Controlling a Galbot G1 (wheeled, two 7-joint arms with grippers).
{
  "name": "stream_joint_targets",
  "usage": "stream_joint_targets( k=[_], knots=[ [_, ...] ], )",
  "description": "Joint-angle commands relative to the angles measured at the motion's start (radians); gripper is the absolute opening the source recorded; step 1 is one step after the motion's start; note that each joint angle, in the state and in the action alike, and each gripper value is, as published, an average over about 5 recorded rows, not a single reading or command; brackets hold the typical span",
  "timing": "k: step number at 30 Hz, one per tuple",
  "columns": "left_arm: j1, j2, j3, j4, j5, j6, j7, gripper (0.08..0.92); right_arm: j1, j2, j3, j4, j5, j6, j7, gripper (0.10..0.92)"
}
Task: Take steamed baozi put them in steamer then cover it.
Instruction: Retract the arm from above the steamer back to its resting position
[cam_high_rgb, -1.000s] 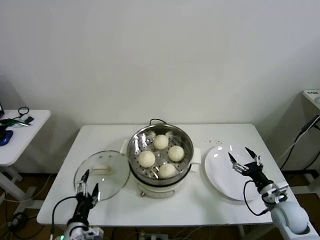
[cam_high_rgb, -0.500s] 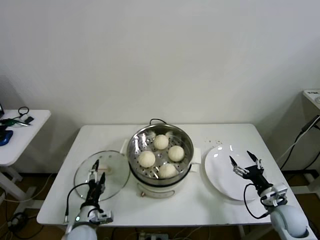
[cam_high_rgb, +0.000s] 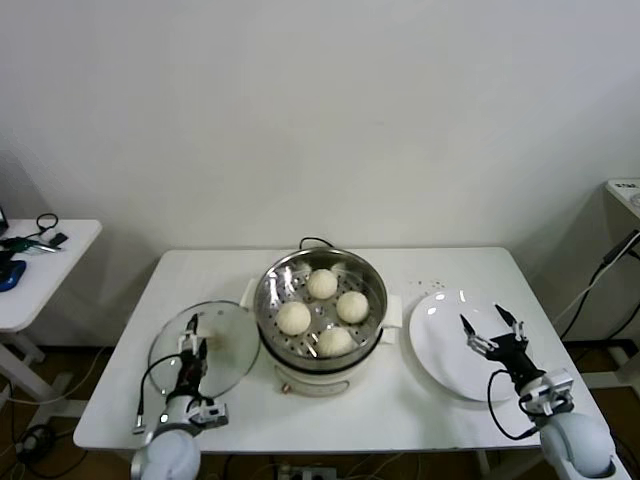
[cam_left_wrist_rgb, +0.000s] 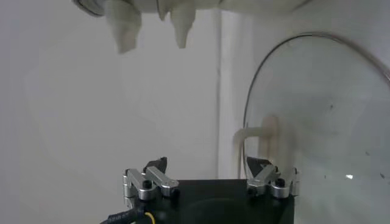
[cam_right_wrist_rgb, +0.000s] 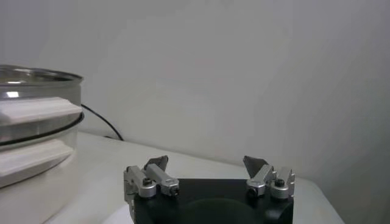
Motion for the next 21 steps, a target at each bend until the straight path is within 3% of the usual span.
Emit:
stream_joint_targets(
  k=[1, 21],
  knots=[
    [-0.056, 0.002, 0.009, 0.073, 0.016, 0.02, -0.015, 0.823, -0.002, 0.006, 0.003, -0.006, -0.015, 0.004, -0.003, 0.823],
    [-0.11, 0.003, 0.027, 0.123, -0.007, 0.028, -0.025, 0.807, -0.004, 0.022, 0.006, -0.019, -0.055, 0.018, -0.01, 0.823]
  ],
)
